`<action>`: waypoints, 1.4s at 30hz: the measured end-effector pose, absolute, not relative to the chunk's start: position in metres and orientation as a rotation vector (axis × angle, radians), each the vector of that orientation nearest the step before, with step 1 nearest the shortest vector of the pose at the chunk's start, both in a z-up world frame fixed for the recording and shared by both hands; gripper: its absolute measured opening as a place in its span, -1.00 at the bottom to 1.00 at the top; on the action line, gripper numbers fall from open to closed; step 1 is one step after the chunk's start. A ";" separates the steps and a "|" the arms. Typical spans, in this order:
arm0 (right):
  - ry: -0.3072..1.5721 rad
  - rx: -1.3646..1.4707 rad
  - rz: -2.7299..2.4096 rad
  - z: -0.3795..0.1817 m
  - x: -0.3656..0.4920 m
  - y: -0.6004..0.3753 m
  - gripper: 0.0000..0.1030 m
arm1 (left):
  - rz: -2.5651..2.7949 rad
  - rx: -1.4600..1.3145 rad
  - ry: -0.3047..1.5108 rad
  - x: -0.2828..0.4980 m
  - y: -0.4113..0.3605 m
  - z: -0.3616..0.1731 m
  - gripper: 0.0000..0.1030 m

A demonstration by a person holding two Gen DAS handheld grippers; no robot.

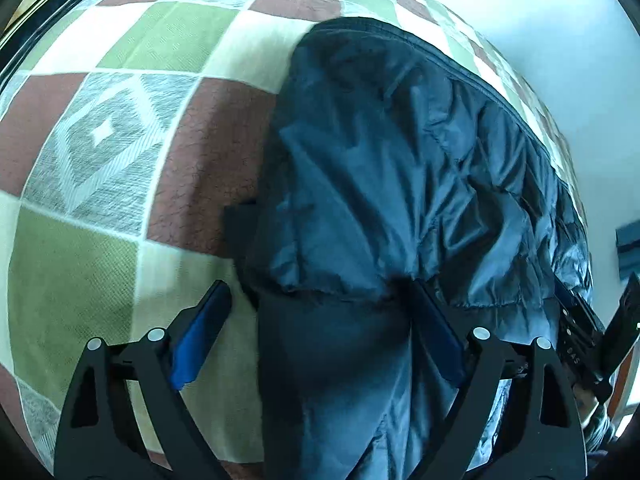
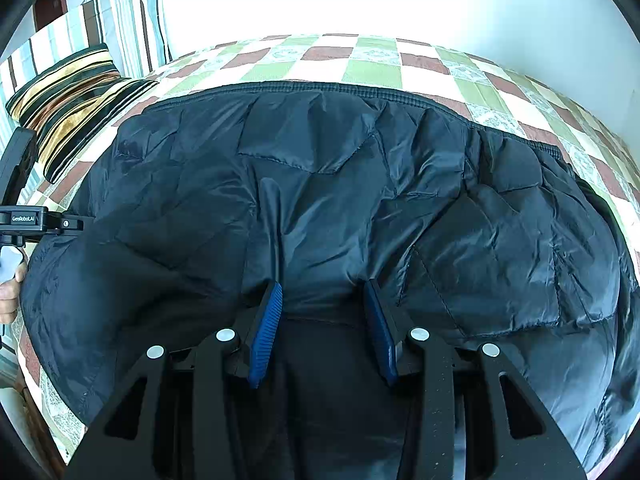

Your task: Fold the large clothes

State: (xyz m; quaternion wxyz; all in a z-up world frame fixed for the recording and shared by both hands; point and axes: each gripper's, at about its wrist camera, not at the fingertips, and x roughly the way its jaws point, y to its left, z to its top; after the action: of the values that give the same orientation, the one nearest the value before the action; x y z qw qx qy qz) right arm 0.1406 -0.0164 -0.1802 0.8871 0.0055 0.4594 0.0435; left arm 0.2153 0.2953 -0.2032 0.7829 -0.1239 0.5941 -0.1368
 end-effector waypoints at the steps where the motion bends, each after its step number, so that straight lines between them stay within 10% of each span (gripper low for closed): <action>1: 0.955 0.010 0.091 -0.180 0.140 -0.016 -0.17 | -0.313 -0.271 1.285 0.216 0.292 -0.203 0.68; 19: 0.940 0.005 0.074 -0.181 0.140 -0.013 -0.15 | -0.394 -0.282 1.247 0.213 0.261 -0.188 -0.58; 42: 0.917 0.071 0.127 -0.176 0.144 -0.030 -0.15 | -0.459 -0.093 1.087 0.160 0.096 -0.059 -0.67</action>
State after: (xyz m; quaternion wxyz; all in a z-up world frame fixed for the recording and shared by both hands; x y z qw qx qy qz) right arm 0.1443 -0.0300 -0.1765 0.8941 0.0341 0.4423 0.0611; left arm 0.1596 0.0957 -0.0585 0.8300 -0.0440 0.5123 -0.2161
